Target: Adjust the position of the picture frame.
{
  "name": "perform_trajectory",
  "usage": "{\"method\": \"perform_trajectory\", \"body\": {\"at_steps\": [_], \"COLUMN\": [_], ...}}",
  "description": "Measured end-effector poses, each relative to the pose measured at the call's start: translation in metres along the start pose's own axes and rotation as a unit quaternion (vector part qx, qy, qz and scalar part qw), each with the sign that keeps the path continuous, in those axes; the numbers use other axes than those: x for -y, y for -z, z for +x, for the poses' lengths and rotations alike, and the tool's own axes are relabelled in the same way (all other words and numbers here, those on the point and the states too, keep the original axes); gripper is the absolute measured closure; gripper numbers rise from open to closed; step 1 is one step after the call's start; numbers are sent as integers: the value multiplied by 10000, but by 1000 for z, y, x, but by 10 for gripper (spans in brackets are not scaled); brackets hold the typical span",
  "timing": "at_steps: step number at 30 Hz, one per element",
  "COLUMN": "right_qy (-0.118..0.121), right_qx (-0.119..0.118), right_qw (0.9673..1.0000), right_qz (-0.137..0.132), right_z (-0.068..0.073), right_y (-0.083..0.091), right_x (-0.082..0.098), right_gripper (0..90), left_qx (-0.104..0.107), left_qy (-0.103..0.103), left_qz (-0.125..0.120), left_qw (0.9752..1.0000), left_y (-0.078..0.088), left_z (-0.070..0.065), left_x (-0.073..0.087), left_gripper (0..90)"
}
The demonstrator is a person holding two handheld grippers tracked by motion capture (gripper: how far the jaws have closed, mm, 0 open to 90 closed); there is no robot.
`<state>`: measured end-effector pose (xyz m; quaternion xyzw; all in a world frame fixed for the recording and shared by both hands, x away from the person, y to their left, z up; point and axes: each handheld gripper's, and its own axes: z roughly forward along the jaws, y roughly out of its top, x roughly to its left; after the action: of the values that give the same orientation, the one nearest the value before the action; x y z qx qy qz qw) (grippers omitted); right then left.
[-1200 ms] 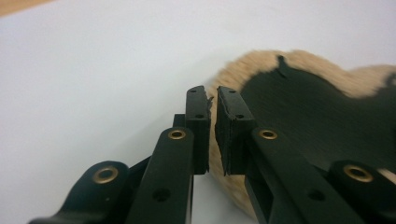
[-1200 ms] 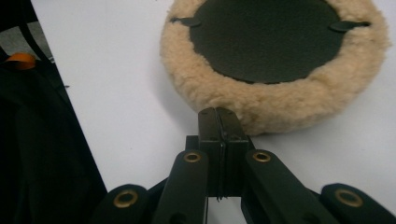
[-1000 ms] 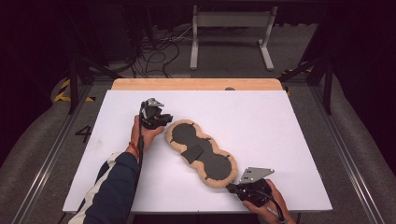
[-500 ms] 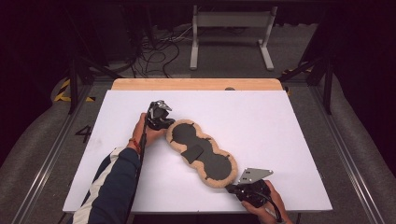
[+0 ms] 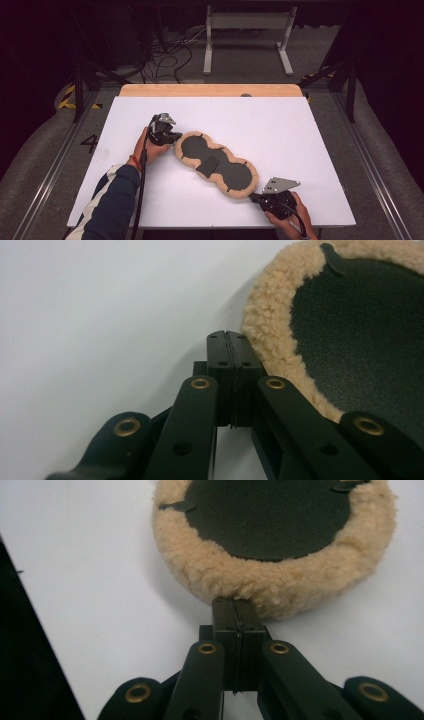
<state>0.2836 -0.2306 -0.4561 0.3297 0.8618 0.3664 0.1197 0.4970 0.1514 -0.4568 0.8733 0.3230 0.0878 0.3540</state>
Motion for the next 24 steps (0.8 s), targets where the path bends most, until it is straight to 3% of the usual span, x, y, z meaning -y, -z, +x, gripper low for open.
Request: {"method": "perform_trajectory", "body": {"at_steps": [4, 7, 9, 10, 15, 19, 24], "right_qy": [-92, -202, -299, -304, -358, -407, -500], "right_qx": [79, 43, 25, 35, 90, 188, 222], "right_qw": [9999, 9998, 9995, 9995, 9992, 9989, 9984], "right_qz": [-20, -75, -101, -110, -125, -149, -162], "right_z": [-5, -11, -15, -17, -21, -26, -33], "right_y": [1, 1, 1, 1, 2, 1, 0], "right_x": [1, 2, 3, 3, 3, 2, 0], "right_gripper": [900, 900, 900, 900, 900, 900, 900], "left_qx": [19, 39, 50, 136, 121, 199, 146], "left_qy": [-46, 120, 108, 197, 168, 326, 259], "left_qz": [9, 5, -5, -10, -79, -170, -231], "left_qw": [10000, 9999, 9999, 9997, 9998, 9991, 9993], "left_y": [5, 9, 12, 13, 17, 21, 25], "left_z": [-1, -3, -3, -4, -6, -8, -11], "left_x": [6, 10, 14, 16, 24, 31, 37], "left_gripper": [898, 899, 899, 899, 899, 899, 899]}}
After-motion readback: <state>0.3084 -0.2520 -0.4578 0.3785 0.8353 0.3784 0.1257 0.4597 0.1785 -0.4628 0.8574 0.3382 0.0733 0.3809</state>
